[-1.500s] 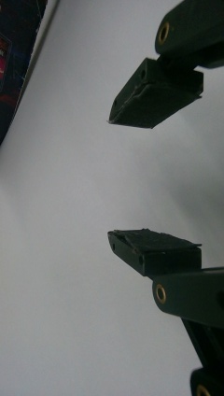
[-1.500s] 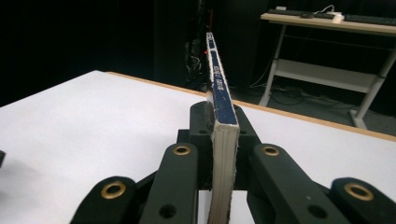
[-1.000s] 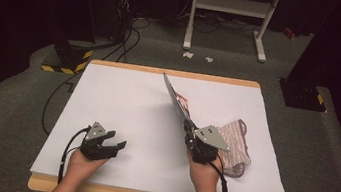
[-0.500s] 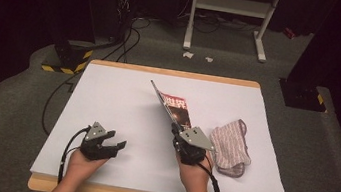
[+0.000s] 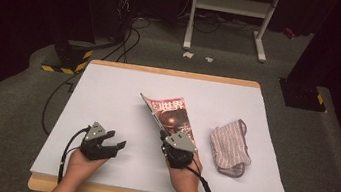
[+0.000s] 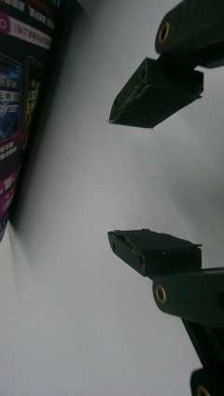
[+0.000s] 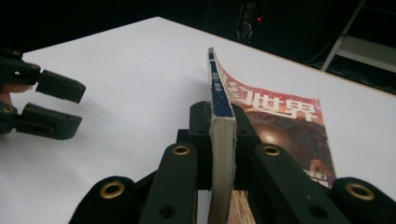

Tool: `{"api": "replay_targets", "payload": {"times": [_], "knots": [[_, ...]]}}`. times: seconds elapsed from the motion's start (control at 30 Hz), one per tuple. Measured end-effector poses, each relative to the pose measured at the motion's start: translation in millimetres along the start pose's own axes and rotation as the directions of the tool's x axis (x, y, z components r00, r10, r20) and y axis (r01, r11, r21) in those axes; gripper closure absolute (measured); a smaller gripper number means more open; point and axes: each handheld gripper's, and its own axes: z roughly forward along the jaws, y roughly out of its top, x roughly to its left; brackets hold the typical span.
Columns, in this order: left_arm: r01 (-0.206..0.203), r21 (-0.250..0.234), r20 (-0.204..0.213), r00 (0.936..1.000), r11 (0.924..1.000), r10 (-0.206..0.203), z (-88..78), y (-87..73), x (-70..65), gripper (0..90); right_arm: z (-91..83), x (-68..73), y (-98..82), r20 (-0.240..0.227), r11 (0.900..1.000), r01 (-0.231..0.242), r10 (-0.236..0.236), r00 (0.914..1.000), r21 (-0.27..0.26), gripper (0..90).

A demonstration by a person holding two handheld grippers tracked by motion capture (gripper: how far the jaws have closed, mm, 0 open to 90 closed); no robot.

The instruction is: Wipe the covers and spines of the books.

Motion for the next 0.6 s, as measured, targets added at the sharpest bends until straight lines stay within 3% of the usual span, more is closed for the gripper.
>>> {"api": "replay_targets", "payload": {"times": [0.3, 0.6], "knots": [[-0.004, 0.003, -0.003, 1.0000, 1.0000, 0.004, 0.0, 0.0, -0.1, 37.4, 7.3, 18.8, -19.8, -0.040, 0.999, 0.031, -0.029, 0.9988, 0.044, 80.1], [-0.003, 0.008, -0.005, 1.0000, 1.0000, 0.003, 1.4, -0.3, -0.1, 37.4, 8.0, 25.2, -25.8, -0.076, 0.997, 0.029, -0.023, 0.9968, 0.072, 70.4]]}}
